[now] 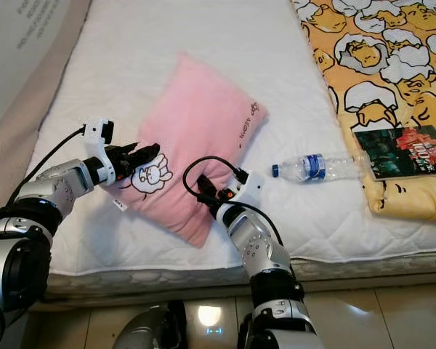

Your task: Clean up the room

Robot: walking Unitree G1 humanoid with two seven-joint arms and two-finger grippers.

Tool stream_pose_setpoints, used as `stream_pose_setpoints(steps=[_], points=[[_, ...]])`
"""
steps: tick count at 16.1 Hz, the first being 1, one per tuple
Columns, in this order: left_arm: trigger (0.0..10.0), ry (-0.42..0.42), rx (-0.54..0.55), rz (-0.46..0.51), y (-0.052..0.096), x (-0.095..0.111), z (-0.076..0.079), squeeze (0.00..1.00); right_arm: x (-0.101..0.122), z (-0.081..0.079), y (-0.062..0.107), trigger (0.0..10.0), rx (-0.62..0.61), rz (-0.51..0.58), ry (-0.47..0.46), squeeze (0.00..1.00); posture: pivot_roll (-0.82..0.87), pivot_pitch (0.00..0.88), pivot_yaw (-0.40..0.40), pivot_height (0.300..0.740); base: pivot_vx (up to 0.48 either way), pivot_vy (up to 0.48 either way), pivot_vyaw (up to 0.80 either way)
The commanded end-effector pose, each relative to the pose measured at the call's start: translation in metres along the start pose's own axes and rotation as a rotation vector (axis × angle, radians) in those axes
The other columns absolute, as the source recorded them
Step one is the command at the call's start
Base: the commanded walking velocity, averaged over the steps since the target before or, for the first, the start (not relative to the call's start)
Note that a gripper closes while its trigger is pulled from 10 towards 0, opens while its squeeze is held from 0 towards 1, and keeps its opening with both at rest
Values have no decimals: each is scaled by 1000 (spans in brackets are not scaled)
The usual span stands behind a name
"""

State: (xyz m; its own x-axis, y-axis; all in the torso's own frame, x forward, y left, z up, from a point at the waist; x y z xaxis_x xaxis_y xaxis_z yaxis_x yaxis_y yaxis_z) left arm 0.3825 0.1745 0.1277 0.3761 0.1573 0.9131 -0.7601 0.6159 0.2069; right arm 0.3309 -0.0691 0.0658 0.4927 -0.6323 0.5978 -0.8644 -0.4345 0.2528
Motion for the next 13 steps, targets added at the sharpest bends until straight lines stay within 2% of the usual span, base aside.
stream_pose_setpoints(steps=[1, 4, 6, 10, 13], points=[[0, 48, -52, -73, 0, -26, 5, 0, -1, -20, -8, 0, 67, -13, -5, 0, -51, 196, 75, 740, 0, 0, 0], [0, 53, -71, -96, 8, -42, 2, 0, 7, -19, -8, 0, 73, 5, 3, 0, -45, 191, 74, 740, 0, 0, 0], [0, -12, -55, -31, 20, -45, -5, 0, 7, -15, -2, 0, 68, 9, 41, 0, -37, 175, 59, 740, 0, 0, 0], [0, 0, -37, 17, 27, -47, -8, 0, 10, -5, 9, 0, 43, 32, 106, 0, -41, 168, 58, 740, 0, 0, 0], [0, -12, 21, 103, 23, -38, -6, 0, 26, -4, 19, 0, 17, 69, 263, 0, -46, 174, 54, 740, 0, 0, 0]])
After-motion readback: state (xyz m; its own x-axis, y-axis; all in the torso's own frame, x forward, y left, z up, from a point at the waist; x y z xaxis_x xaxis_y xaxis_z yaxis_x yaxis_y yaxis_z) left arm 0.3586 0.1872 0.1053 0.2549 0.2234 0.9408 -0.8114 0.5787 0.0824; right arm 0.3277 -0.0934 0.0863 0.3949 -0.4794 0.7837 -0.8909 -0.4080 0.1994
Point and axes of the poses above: a point about 5 cm out from each wrist's last joint towards the gripper, its own y axis pointing back from the gripper into the wrist, its own x axis along the axis of the wrist's last joint, z = x × y, the point moved 1 cm from there along -y, pointing out of the wrist towards the gripper, and after that the axes turned 1 degree about -y, right-handed, at the moved point
